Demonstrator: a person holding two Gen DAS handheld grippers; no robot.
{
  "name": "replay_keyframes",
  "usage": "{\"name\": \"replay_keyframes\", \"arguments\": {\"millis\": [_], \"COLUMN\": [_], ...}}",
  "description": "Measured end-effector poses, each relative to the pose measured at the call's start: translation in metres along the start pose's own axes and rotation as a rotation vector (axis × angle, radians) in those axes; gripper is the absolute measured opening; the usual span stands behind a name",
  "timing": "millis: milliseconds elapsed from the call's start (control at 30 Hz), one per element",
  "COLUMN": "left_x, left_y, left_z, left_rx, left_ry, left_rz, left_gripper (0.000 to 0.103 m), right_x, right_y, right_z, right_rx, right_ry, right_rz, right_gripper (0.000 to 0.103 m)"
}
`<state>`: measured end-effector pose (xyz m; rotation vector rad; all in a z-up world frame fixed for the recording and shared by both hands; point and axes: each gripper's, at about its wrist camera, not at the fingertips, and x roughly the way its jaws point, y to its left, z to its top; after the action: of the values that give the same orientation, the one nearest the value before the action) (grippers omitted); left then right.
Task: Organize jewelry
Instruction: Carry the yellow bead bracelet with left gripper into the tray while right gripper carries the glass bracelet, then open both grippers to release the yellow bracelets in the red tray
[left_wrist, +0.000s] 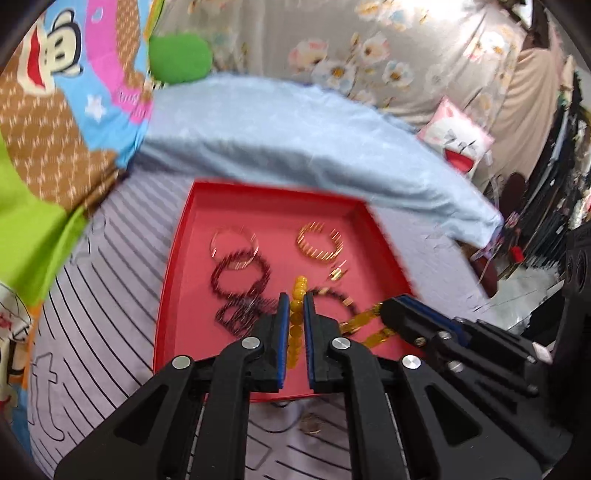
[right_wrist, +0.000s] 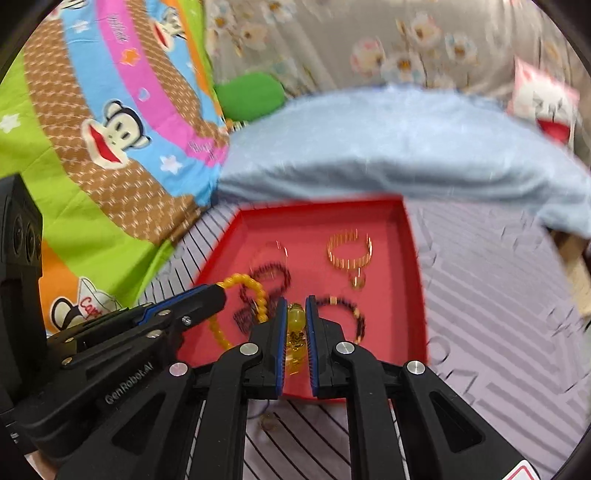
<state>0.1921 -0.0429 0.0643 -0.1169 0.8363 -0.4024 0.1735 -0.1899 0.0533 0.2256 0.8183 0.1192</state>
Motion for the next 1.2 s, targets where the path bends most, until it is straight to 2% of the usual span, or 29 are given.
{"name": "replay_keyframes", "arguments": {"millis": [167,300,500,633,733,800,867,933,1200], "left_x": [0.022,0.028,0.037,0.039,0.039,0.038,0.035,0.031,0.026], "left_y": [0.015,0.021,0.021,0.021,0.021,0.018,0.014,0.011,0.002], "left_z": [-0.017,-0.023,-0.030,-0.029,-0.030,-0.031,-0.032,-0.032,-0.035], "left_rx": [0.004,0.028,0.077,0.077,0.075,0.087,0.100,0.109,0.134], "left_ry": [0.050,0.053,0.061,0.056,0.049,0.036,0.008,-0.015,-0.021], "left_rz": [0.051,0.101,0.182,0.186,0.199,0.211,0.241,0.241,0.243], "left_gripper": [0.007,0.008,0.008,0.008,0.016,0.021,0.048,0.050,0.050], "right_x": [0.015,0.019,0.022,0.020,0.018,0.015,0.014,0.012,0.006], "right_y": [-0.018,-0.022,-0.021,-0.019,-0.019,-0.020,-0.020,-0.019,-0.016], "right_z": [-0.014,-0.021,-0.024,-0.024,-0.025,-0.026,-0.026,-0.027,-0.030], "right_rx": [0.019,-0.007,-0.030,-0.038,-0.035,-0.031,-0.028,-0.029,-0.027], "right_ry": [0.036,0.044,0.045,0.036,0.027,0.017,0.012,0.009,0.004], "right_rz": [-0.042,-0.088,-0.105,-0.111,-0.112,-0.116,-0.115,-0.113,-0.106], "right_gripper": [0.010,0.010,0.010,0.010,0.016,0.024,0.029,0.031,0.031]}}
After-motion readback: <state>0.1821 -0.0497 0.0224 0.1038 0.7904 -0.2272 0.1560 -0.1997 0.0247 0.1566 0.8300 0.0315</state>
